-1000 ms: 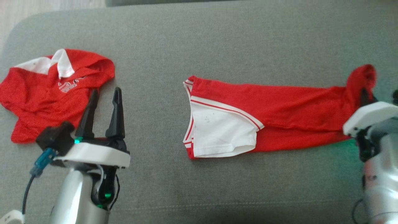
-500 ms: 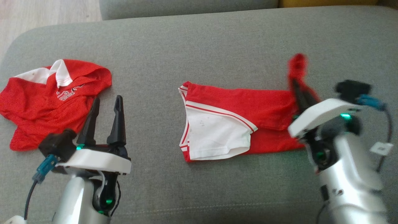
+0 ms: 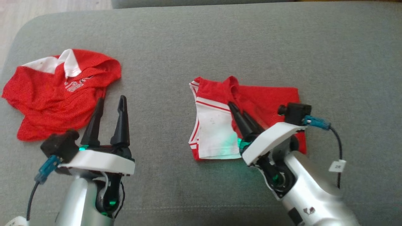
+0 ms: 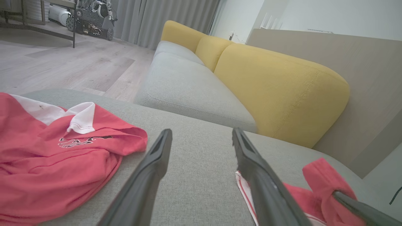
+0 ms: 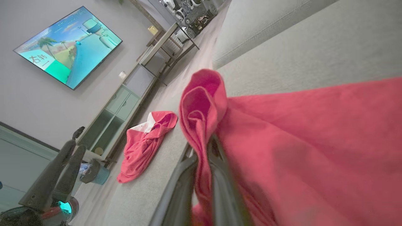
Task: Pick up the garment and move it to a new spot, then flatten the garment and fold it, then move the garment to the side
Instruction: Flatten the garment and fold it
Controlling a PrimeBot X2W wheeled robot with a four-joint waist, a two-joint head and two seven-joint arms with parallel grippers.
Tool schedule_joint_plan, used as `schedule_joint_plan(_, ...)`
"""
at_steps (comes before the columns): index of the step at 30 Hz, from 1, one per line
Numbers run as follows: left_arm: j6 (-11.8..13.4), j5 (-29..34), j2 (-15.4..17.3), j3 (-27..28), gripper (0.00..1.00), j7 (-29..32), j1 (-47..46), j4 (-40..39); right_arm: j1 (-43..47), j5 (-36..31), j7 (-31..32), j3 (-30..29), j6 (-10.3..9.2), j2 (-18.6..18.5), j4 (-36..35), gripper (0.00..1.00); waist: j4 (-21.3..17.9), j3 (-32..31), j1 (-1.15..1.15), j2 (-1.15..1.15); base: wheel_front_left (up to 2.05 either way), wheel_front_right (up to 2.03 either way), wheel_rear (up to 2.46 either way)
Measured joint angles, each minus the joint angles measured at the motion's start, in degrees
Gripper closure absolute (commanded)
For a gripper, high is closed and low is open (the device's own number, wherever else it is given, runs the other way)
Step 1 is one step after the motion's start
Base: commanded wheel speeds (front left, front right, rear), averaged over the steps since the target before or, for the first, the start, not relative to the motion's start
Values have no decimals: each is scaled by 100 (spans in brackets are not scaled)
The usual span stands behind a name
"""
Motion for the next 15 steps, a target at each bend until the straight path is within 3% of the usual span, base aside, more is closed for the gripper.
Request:
schedule_joint_plan(7, 0, -62, -3, -73, 0, 0, -1, 51, -571, 883, -626, 898, 0, -2, 767, 100, 226, 83, 0, 0, 0, 0, 0)
schedule_joint_plan(8, 0, -70, -3, -77, 0, 0, -1, 66, -637, 955, -699, 1022, 0, -1, 912, 25, 255, 92, 0, 0, 0, 0, 0)
schedule_joint_plan(9, 0, -94, -3, -80, 0, 0, -1, 88, -680, 1089, -755, 1122, 0, -1, 1021, 0, 280, 102, 0, 0, 0, 0, 0)
schedule_joint_plan(15, 0, -93, -3, -57, 0, 0, -1, 121, -967, 1690, -1077, 1747, 0, -9, 1244, 0, 294, 110, 0, 0, 0, 0, 0)
